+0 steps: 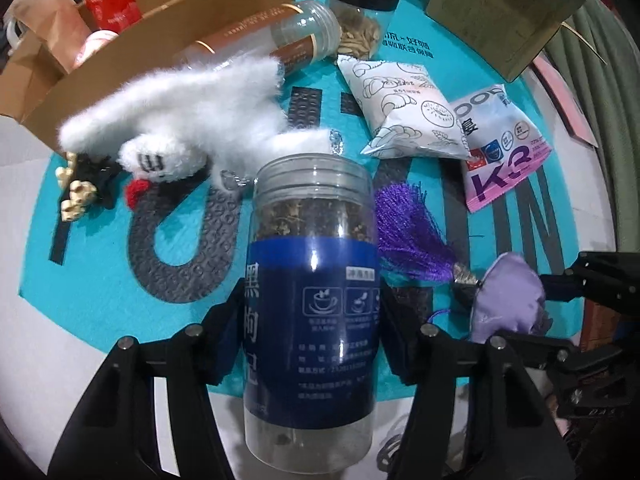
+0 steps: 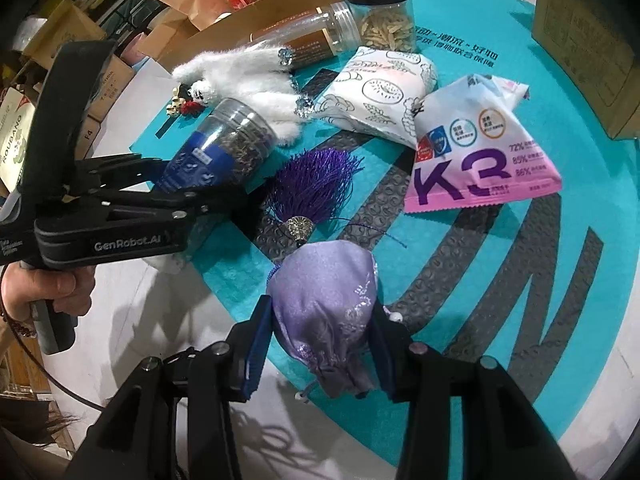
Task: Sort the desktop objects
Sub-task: 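Carry the blue-labeled jar and lavender pouch over the cardboard box with both tools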
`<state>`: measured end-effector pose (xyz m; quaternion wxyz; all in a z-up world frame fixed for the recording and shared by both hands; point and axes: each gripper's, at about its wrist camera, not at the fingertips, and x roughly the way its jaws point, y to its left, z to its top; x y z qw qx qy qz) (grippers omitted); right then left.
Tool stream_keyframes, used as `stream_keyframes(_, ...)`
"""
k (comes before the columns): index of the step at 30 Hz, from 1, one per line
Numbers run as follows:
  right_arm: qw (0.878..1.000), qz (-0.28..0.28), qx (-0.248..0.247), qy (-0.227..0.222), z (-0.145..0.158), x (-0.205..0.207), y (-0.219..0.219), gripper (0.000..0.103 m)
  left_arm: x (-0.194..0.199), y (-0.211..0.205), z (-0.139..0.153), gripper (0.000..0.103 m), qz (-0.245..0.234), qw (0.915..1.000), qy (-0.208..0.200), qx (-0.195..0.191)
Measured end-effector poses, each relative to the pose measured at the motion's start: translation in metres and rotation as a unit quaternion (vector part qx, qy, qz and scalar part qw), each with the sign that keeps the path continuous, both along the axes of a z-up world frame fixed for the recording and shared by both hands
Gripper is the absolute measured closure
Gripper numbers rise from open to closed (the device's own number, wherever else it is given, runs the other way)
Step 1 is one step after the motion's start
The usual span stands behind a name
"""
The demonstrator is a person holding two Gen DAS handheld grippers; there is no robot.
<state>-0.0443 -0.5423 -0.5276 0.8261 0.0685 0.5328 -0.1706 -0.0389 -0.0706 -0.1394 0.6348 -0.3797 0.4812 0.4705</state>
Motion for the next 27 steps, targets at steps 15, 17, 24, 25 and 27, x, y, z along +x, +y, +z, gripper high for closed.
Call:
stream_keyframes(15, 0.998, 0.040, -0.017, -0.033, 0.034, 0.010, 0.012, 0.057, -0.026, -0.020, 0.050, 0.046, 0.024, 0.9991, -0.019, 0.028)
stream_keyframes(17, 0.998, 0.047, -0.019, -0.037, 0.039, 0.011, 0.015, 0.057, -0.029, -0.021, 0.059, 0.046, 0.025, 0.9989, -0.022, 0.033)
stream_keyframes(24, 0.995, 0.075, -0.029, -0.056, 0.052, 0.018, 0.021, 0.057, -0.024, -0.016, 0.074, 0.046, 0.027, 0.9982, -0.027, 0.047)
stream_keyframes(25, 0.995, 0.077, -0.030, -0.059, 0.055, 0.018, 0.023, 0.057, -0.024, -0.015, 0.076, 0.046, 0.027, 0.9980, -0.027, 0.049)
stream_keyframes(27, 0.994, 0.082, -0.031, -0.064, 0.059, 0.020, 0.025, 0.057, -0.025, -0.014, 0.080, 0.046, 0.027, 0.9979, -0.027, 0.053)
